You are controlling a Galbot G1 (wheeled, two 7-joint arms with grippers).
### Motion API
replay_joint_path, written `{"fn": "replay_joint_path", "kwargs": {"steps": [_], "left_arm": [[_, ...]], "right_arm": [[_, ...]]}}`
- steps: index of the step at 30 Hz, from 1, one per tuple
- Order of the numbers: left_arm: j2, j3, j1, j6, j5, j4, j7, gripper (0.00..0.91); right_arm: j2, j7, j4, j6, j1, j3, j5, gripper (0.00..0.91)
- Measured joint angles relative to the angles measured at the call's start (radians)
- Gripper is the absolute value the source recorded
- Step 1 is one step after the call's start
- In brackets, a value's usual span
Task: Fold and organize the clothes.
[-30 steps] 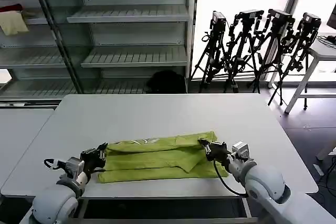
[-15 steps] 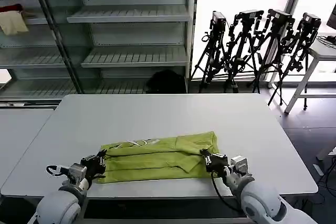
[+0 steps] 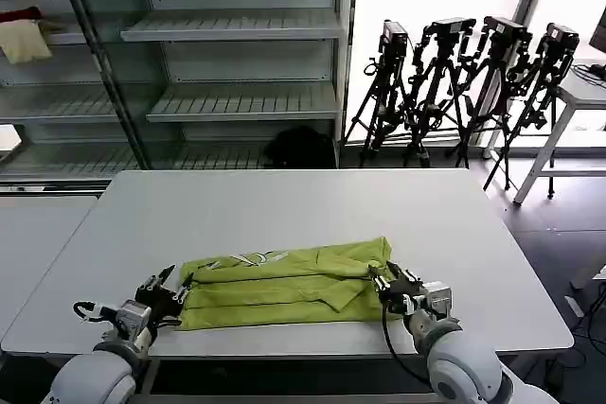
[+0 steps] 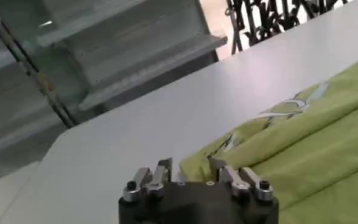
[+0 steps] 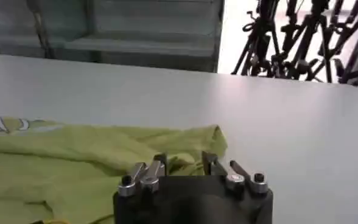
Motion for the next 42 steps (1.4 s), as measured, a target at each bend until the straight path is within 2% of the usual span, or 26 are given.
{"fn": "replay_joint_path", "kwargs": {"steps": [4,7,11,17,20,25,33,42], "left_arm": [[0.019,-0.034,0.034,0.0,-0.01,-0.049,-0.006,0.907],[0.02,-0.056,0.053,-0.001,-0.045,-0.084,-0.018,0.907],[-0.008,-0.067,0.066,-0.007,-0.116,-0.114,-0.052,0.907],[-0.106,-0.075,0.101,-0.057,-0.179,-0.12,-0.07,0.907],[-0.157,-0.084,0.107,-0.094,-0.196,-0.112,-0.072,0.907],[-0.233,-0.085,0.112,-0.151,-0.215,-0.083,-0.081,0.907],[-0.332,-0.058,0.103,-0.184,-0.208,-0.018,-0.115,0.907],[-0.4,-0.037,0.067,-0.177,-0.208,0.038,-0.17,0.907]], "right_arm": [[-0.01,0.014,0.035,0.016,-0.039,0.036,-0.033,0.907],[-0.016,-0.027,0.044,0.062,-0.086,0.085,-0.072,0.907],[-0.012,-0.149,0.037,0.178,-0.174,0.178,-0.119,0.907],[0.0,-0.337,-0.006,0.385,-0.302,0.316,-0.126,0.907],[0.008,-0.409,-0.032,0.476,-0.353,0.371,-0.126,0.907],[0.021,-0.493,-0.068,0.588,-0.42,0.439,-0.126,0.907],[0.022,-0.576,-0.097,0.682,-0.49,0.51,-0.113,0.907],[0.022,-0.618,-0.112,0.711,-0.506,0.525,-0.104,0.907]]}}
